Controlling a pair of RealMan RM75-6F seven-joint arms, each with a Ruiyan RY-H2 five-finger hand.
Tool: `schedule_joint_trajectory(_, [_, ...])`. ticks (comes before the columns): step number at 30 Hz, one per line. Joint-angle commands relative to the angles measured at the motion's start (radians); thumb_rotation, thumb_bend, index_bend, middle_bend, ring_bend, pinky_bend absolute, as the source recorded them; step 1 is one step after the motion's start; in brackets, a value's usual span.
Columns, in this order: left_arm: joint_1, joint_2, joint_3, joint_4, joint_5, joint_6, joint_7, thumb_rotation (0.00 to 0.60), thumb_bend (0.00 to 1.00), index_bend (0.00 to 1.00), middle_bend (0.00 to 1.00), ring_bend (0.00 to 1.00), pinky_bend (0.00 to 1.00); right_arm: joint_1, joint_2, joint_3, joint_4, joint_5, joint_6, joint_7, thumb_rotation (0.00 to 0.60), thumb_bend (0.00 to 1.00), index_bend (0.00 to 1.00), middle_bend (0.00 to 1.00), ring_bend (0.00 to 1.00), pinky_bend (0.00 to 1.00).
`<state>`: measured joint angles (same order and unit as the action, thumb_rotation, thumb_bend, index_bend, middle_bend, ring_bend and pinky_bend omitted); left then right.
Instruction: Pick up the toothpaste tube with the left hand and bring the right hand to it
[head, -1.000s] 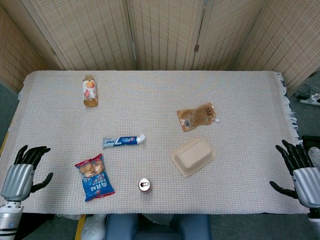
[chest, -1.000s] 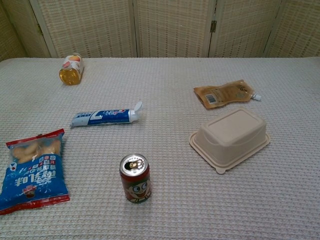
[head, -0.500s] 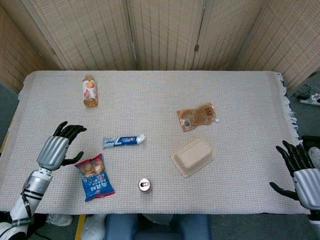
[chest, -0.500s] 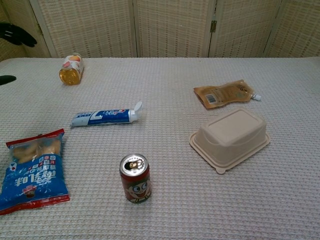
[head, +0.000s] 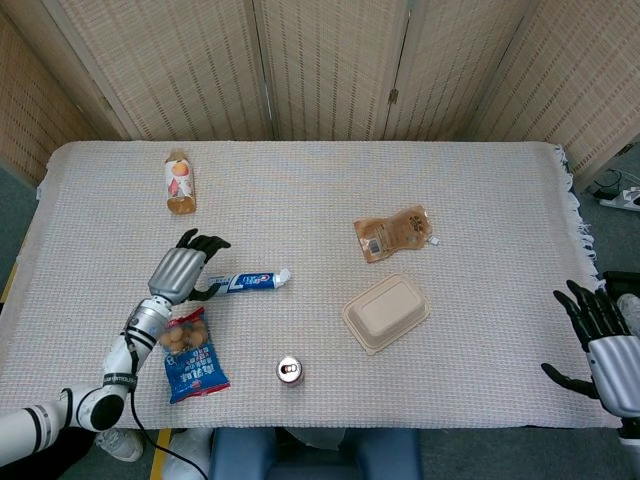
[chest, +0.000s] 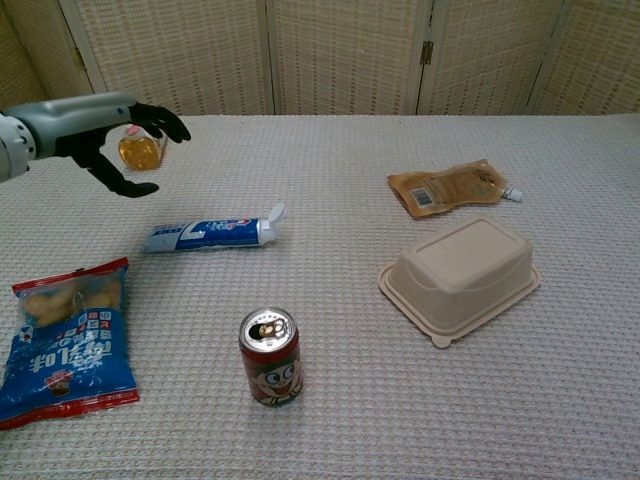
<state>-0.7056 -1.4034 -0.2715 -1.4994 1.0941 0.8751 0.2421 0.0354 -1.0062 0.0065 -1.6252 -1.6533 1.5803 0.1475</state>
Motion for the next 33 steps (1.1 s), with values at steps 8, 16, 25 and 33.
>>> schedule_joint_trajectory(8, [-0.087,-0.151,0.033,0.154,-0.179,-0.033,0.150,0.600,0.40,0.26,0.21,0.20,0.04,0.008,0.001,0.004,0.001,0.008,-0.016,0.000,0.600,0.21,0.00,0.00,0.00,0.00])
schedule_joint_trajectory(16, [-0.093,-0.193,0.057,0.188,-0.242,-0.032,0.167,0.600,0.40,0.26,0.22,0.20,0.04,0.009,0.001,0.005,0.004,0.014,-0.019,0.004,0.600,0.21,0.00,0.00,0.00,0.00])
schedule_joint_trajectory(25, [-0.105,-0.268,0.055,0.269,-0.247,-0.016,0.145,0.600,0.40,0.30,0.28,0.24,0.06,0.010,0.001,0.006,0.001,0.018,-0.024,-0.001,0.600,0.21,0.00,0.00,0.00,0.00])
schedule_joint_trajectory(33, [-0.113,-0.316,0.045,0.376,-0.249,-0.018,0.124,0.600,0.40,0.33,0.31,0.27,0.07,0.015,0.001,0.007,-0.005,0.025,-0.036,-0.010,0.600,0.21,0.00,0.00,0.00,0.00])
